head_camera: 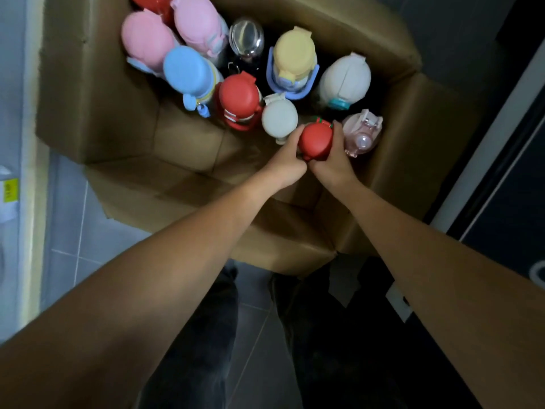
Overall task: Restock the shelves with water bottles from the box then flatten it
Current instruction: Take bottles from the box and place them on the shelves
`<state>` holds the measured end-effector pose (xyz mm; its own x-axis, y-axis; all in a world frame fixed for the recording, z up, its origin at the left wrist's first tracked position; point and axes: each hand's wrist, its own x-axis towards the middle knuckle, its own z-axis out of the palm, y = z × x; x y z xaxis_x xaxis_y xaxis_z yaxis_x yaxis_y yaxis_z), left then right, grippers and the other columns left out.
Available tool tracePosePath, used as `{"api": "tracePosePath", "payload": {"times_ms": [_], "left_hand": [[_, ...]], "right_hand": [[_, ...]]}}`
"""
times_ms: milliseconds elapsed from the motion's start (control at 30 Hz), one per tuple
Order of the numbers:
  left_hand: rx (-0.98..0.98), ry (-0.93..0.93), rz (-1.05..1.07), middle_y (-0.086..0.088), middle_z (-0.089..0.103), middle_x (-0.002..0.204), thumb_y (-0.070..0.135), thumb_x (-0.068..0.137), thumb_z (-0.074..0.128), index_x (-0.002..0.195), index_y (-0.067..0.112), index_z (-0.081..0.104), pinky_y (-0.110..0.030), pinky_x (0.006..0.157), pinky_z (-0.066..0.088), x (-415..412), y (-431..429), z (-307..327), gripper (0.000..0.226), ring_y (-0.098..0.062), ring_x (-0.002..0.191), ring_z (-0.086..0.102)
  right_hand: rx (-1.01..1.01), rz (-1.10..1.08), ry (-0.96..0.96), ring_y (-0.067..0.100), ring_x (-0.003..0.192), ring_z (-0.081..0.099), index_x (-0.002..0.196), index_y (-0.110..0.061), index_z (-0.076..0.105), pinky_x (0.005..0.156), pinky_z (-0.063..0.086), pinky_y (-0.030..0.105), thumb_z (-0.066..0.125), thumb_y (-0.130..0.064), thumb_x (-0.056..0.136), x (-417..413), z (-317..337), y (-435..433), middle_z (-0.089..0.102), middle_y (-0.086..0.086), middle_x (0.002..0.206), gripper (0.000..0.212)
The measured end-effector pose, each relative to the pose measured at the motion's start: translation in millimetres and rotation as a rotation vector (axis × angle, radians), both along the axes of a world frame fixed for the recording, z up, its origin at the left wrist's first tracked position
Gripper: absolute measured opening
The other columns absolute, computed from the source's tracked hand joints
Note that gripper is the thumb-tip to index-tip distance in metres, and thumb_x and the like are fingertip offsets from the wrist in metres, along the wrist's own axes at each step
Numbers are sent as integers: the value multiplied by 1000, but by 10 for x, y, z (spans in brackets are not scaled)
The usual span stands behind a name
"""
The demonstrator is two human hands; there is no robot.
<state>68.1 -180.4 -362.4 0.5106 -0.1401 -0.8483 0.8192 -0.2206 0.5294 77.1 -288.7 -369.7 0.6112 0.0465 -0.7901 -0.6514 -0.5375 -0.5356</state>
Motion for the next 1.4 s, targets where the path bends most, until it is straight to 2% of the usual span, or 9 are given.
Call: {"api": "tracePosePath", "payload": {"times_ms": [100,267,600,700,800,967,1133,1300,1400], "left_hand": [[-55,19,12,-9,20,155,-24,79,29,149,15,14,-11,95,23,-60,20,42,82,-19,143,20],[-87,50,4,-9,25,154,-25,74,29,151,16,13,-20,105,19,-186,117,81,88,-19,144,19],[-148,12,3,-13,31,151,-30,74,23,148,3,20,-24,113,19,-301,200,874,81,-19,142,26],[-116,31,1,-10,46,139,-27,79,25,147,4,25,-13,101,33,-378,265,1200,75,-17,136,36],[-46,-15,-15,-8,59,122,-17,82,32,144,10,32,-24,101,37,-491,416,1511,68,-23,126,48],[42,-56,-50,-15,50,134,-11,90,40,146,6,23,-9,73,40,-630,714,2199,62,-20,114,50],[101,-124,-154,-13,30,150,-6,89,47,149,13,19,-31,106,35,-773,1014,2834,69,-25,135,35],[110,-202,-282,-8,25,154,-10,85,46,150,17,15,-35,114,28,-1021,1332,3553,77,-22,141,27],[101,-216,-260,-8,22,155,-10,82,55,151,18,7,-25,109,26,-1259,1488,3879,88,-21,141,26]], "right_hand": [[7,-2,37,21,127,40,150,-23,9,108,38,38,59,2,80,-26,34,7,33,10,142,89],[-1,17,60,13,108,44,148,-19,16,88,37,21,60,3,81,-7,195,1,38,-2,117,83],[-85,63,-12,12,104,46,139,-14,33,82,36,19,76,-18,79,-78,1010,62,43,-3,113,74],[-136,147,-36,12,104,44,141,-16,33,84,35,19,76,-23,79,-88,1360,99,41,-3,112,76],[-144,216,-55,12,111,45,141,-16,34,90,35,20,76,-24,77,-147,1791,175,47,0,123,77],[-134,221,-69,20,115,50,138,-21,37,94,41,26,74,-23,78,-409,2458,310,50,4,127,71],[-114,199,-103,12,101,46,138,-21,37,87,39,23,75,-25,79,-727,3097,546,46,-3,113,71],[-44,206,-144,12,102,45,136,-19,39,86,40,26,74,-22,80,-973,3762,889,44,-4,112,67],[-6,245,-167,13,106,47,138,-20,36,87,43,27,75,-25,79,-1097,4078,1073,44,-5,116,71]]}}
